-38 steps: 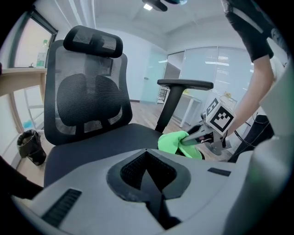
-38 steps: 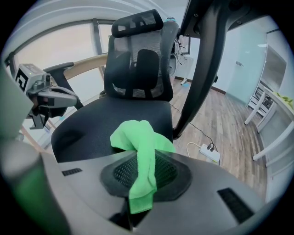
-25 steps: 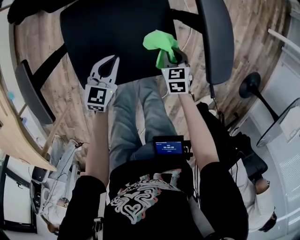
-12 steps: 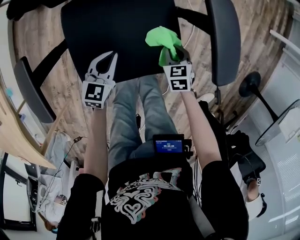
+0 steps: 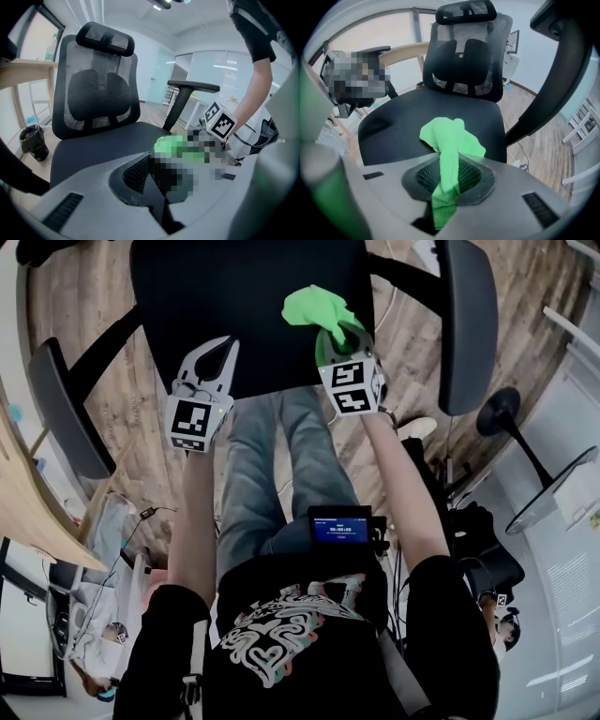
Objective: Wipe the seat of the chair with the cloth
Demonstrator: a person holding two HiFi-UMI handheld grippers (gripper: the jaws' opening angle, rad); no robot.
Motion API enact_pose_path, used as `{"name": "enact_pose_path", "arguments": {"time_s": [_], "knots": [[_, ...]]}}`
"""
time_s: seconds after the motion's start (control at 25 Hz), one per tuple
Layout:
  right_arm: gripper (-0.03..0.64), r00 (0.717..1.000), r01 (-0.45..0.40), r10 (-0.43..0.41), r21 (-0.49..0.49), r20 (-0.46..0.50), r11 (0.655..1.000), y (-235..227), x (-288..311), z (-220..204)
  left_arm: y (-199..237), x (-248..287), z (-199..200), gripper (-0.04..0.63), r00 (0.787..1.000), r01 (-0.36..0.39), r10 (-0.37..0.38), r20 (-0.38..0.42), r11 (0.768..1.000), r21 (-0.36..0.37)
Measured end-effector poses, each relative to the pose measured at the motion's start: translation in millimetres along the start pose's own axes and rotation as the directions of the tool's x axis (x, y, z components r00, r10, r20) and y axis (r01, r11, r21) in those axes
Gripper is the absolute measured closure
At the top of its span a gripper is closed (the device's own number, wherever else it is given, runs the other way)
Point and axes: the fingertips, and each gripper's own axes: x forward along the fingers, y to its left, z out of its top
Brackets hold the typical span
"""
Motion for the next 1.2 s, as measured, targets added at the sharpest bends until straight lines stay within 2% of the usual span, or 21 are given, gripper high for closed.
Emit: {"name": "enact_pose_path", "arguments": {"time_s": [0.28, 0.48, 0.88, 1.2], "knots": [[0.554, 0.999, -0.043, 0.042, -0.031, -0.012, 0.999, 17.4, 11.8, 7.7, 10.6, -2.0, -4.0, 0.594, 1.0, -0.019, 0.019, 0.002, 1.0, -0.007], [0.554, 0.997, -0.081, 0.08, -0.062, -0.021, 0.995, 32.4, 22.1, 14.3, 11.2, -3.9, -6.3, 0.594, 1.0, -0.018, 0.018, -0.005, 1.0, 0.019], [0.554, 0.991, -0.132, 0.13, -0.093, -0.026, 0.987, 64.2, 40.8, 35.3, 36.8, -16.2, -32.3, 0.594, 0.994, -0.093, 0.091, -0.058, 0.995, -0.032], [0.554, 0.987, -0.159, 0.157, -0.104, -0.022, 0.982, 85.2, 55.4, 57.2, 44.1, -19.6, -42.0, 0.594, 0.992, -0.109, 0.105, -0.064, 0.992, -0.062]]}}
